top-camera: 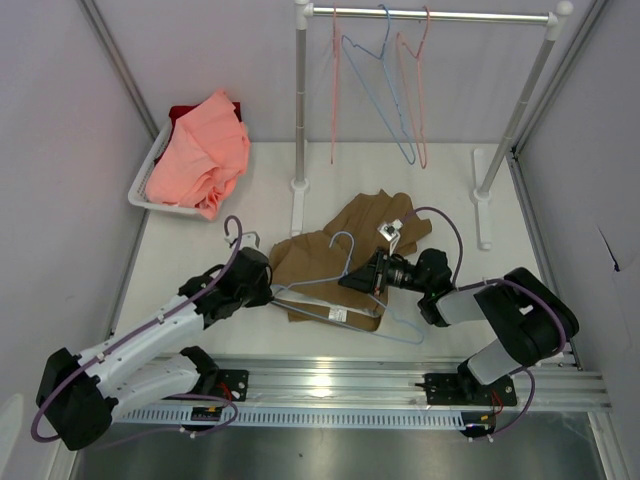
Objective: Place the skirt on the hanger
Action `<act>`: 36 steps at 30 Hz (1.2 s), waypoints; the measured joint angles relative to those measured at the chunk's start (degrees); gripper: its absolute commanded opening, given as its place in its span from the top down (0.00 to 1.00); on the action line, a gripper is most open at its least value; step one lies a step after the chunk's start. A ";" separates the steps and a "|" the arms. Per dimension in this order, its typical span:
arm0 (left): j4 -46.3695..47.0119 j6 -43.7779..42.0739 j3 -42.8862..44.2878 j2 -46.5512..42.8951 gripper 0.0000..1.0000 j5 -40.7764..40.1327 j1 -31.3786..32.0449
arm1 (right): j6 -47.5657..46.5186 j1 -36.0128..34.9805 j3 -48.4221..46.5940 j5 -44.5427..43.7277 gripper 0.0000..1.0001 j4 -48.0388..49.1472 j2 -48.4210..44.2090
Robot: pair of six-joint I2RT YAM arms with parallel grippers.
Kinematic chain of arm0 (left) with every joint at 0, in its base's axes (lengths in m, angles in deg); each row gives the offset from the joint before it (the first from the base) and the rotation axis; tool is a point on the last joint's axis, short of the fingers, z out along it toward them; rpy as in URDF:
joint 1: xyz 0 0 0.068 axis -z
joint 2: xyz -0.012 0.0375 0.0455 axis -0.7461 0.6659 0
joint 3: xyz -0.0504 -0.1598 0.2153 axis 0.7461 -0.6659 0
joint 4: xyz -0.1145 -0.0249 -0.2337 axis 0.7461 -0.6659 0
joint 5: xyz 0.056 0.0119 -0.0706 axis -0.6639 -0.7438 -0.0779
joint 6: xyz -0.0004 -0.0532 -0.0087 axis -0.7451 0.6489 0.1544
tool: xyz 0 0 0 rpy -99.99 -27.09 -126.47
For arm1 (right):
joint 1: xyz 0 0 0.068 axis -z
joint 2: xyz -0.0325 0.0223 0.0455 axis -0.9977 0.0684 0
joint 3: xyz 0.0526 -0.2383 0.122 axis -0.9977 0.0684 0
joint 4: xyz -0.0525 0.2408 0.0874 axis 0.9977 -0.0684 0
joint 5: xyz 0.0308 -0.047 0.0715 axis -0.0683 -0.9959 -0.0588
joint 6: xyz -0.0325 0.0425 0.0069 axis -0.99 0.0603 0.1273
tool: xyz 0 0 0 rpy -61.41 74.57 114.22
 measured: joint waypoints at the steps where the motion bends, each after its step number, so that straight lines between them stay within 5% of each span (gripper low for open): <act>1: 0.02 0.00 0.13 0.09 1.00 0.00 0.00 | 0.11 0.00 -0.15 -0.02 1.00 0.22 0.35; 10: 0.07 -0.02 0.39 0.48 1.00 -0.09 0.00 | -0.17 0.00 -0.46 -1.73 1.00 0.94 1.75; 17: -0.87 0.00 0.39 -0.76 0.62 -2.71 0.00 | -0.63 0.00 -1.38 -2.21 1.00 0.96 2.67; 24: -2.03 0.02 0.39 -1.44 0.62 -5.07 0.00 | -0.63 -0.04 -1.44 -2.34 1.00 1.20 3.37; 36: 0.61 -0.13 0.39 1.55 0.75 -7.08 0.00 | -0.61 -0.37 -1.51 -2.34 1.00 1.38 3.37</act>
